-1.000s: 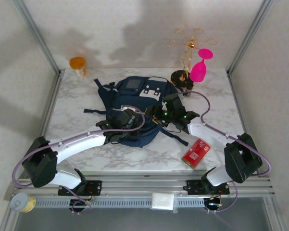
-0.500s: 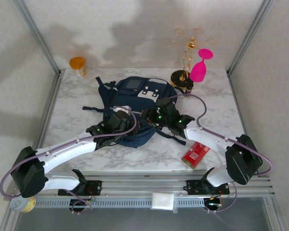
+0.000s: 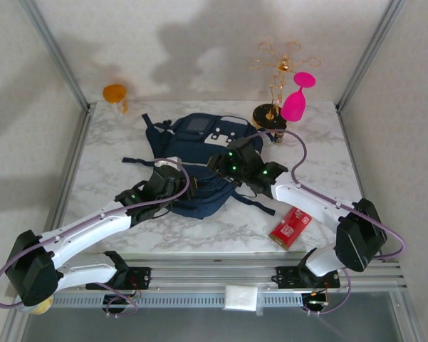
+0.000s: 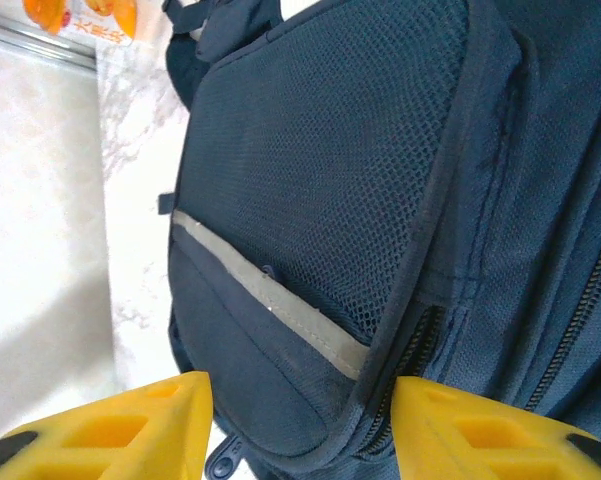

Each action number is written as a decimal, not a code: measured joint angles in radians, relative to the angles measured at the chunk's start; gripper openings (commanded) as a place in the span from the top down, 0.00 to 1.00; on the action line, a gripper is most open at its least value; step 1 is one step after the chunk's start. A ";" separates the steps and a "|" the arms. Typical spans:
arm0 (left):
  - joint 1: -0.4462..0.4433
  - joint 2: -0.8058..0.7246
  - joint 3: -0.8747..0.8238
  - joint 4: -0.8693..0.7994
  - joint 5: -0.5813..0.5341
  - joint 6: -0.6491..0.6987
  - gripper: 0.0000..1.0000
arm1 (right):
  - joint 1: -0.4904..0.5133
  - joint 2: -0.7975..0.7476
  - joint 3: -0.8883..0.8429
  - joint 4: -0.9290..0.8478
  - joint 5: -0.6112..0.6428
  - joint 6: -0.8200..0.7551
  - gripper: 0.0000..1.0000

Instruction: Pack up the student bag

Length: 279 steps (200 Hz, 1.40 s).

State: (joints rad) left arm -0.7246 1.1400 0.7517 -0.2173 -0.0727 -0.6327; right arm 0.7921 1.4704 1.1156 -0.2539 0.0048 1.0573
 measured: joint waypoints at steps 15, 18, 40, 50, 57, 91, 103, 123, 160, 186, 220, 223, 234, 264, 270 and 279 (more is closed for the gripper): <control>0.003 -0.002 0.000 -0.003 -0.002 0.000 0.54 | 0.009 0.016 0.008 0.011 0.002 0.002 0.54; 0.003 -0.002 0.000 -0.003 -0.002 0.000 0.54 | 0.011 0.018 0.006 0.016 0.002 0.005 0.54; 0.006 -0.002 0.000 -0.003 -0.002 0.000 0.54 | 0.022 0.050 -0.003 0.054 0.008 0.020 0.53; 0.007 -0.002 0.000 -0.001 -0.002 0.000 0.54 | 0.031 0.071 -0.003 0.071 0.014 0.029 0.61; 0.008 -0.002 0.000 0.000 -0.002 0.000 0.54 | 0.034 0.084 -0.003 0.082 0.016 0.031 0.67; 0.008 -0.001 0.001 -0.012 -0.024 0.009 0.53 | 0.037 0.102 -0.019 0.113 0.037 0.037 0.84; 0.009 0.003 0.008 -0.029 -0.034 0.027 0.53 | 0.036 0.097 -0.022 0.117 0.045 0.030 0.90; 0.010 0.026 0.034 -0.056 -0.042 0.062 0.52 | 0.025 0.079 -0.032 0.127 0.040 0.027 1.00; 0.010 0.059 0.060 -0.065 -0.043 0.134 0.51 | -0.042 0.042 -0.058 0.157 -0.045 0.027 1.00; 0.015 0.113 0.101 -0.074 -0.048 0.171 0.50 | -0.085 0.031 -0.058 0.157 -0.092 0.017 1.00; 0.022 0.218 0.190 -0.064 -0.028 0.177 0.50 | -0.128 0.023 -0.058 0.157 -0.162 0.008 1.00; 0.023 0.224 0.194 -0.063 -0.027 0.177 0.50 | -0.130 0.022 -0.058 0.157 -0.165 0.008 1.00; 0.023 0.241 0.203 -0.058 -0.015 0.176 0.50 | -0.143 0.021 -0.058 0.157 -0.177 0.008 1.00; 0.021 0.262 0.204 -0.032 0.026 0.150 0.51 | -0.171 0.017 -0.058 0.158 -0.212 0.009 1.00; 0.021 0.262 0.202 -0.026 0.028 0.143 0.51 | -0.177 0.017 -0.058 0.158 -0.219 0.009 1.00; 0.021 0.262 0.200 -0.019 0.029 0.129 0.51 | -0.183 0.017 -0.058 0.161 -0.229 0.009 1.00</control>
State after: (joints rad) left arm -0.7033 1.4021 0.9520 -0.2359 -0.0437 -0.5037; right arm 0.6086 1.4872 1.0580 -0.0933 -0.2237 1.0664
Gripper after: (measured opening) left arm 0.494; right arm 0.104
